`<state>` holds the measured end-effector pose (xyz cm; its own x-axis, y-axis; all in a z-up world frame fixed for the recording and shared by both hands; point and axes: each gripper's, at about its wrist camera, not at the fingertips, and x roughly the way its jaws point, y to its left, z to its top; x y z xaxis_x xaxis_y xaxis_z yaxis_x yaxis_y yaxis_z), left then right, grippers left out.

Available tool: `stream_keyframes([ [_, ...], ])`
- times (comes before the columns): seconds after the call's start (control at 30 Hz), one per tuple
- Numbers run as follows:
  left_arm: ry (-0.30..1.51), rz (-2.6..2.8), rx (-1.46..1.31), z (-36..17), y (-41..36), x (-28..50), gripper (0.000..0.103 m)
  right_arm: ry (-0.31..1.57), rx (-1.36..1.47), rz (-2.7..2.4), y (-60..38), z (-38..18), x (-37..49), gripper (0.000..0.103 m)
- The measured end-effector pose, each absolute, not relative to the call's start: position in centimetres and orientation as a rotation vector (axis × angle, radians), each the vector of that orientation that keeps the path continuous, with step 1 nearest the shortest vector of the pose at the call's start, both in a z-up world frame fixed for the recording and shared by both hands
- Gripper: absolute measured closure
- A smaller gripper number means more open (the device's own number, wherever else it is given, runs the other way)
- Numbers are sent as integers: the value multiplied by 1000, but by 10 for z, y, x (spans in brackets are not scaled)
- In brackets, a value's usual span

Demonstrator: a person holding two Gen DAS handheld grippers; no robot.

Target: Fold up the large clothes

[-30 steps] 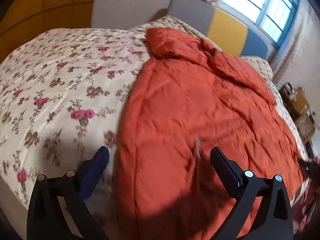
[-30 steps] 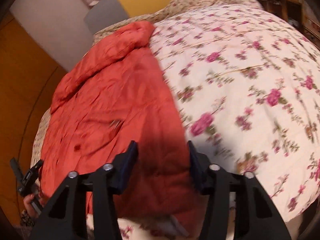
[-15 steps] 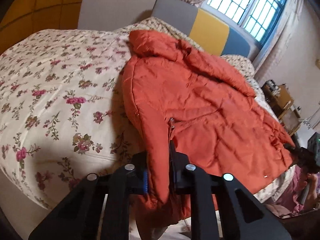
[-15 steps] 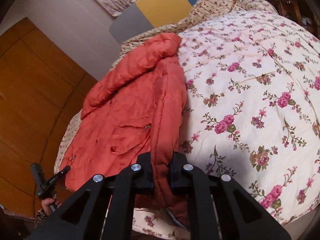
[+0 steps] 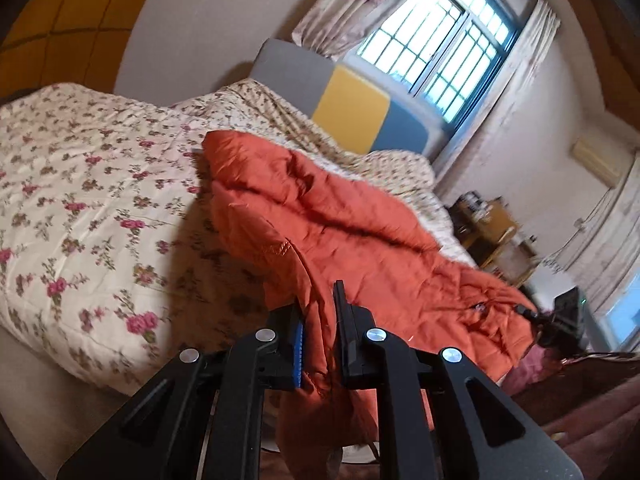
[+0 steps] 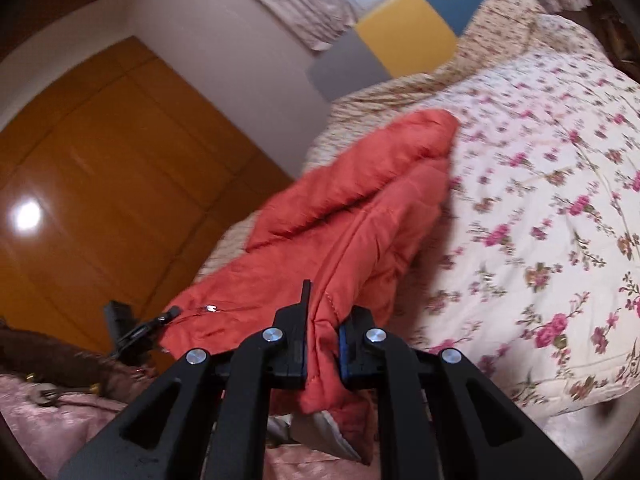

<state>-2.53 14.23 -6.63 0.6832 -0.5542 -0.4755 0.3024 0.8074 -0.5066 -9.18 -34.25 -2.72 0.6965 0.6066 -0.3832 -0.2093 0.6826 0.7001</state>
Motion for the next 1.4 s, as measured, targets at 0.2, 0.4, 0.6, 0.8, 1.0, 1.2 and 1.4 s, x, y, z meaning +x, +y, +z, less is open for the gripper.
stream_keyframes([
  [0.2,647,-527,-565,-58,155,8,90,606,800,495,-356,-22,-61,94],
  [0.4,664,-493,-642,-55,161,73,90,567,952,447,-375,-17,13,94],
  [0.6,697,-435,-666,-64,161,140,90,580,1048,375,-383,-24,83,90],
  [0.8,747,-389,-645,-79,147,196,90,594,1151,266,-390,-55,132,87],
  [1.0,809,-330,-708,-95,149,231,83,608,1211,187,-396,-82,160,60],
  [1.2,796,-311,-821,-102,162,246,58,466,1211,158,-407,-80,161,15],
  [1.4,532,-217,-853,-84,198,218,8,454,1047,51,-423,-76,139,7],
])
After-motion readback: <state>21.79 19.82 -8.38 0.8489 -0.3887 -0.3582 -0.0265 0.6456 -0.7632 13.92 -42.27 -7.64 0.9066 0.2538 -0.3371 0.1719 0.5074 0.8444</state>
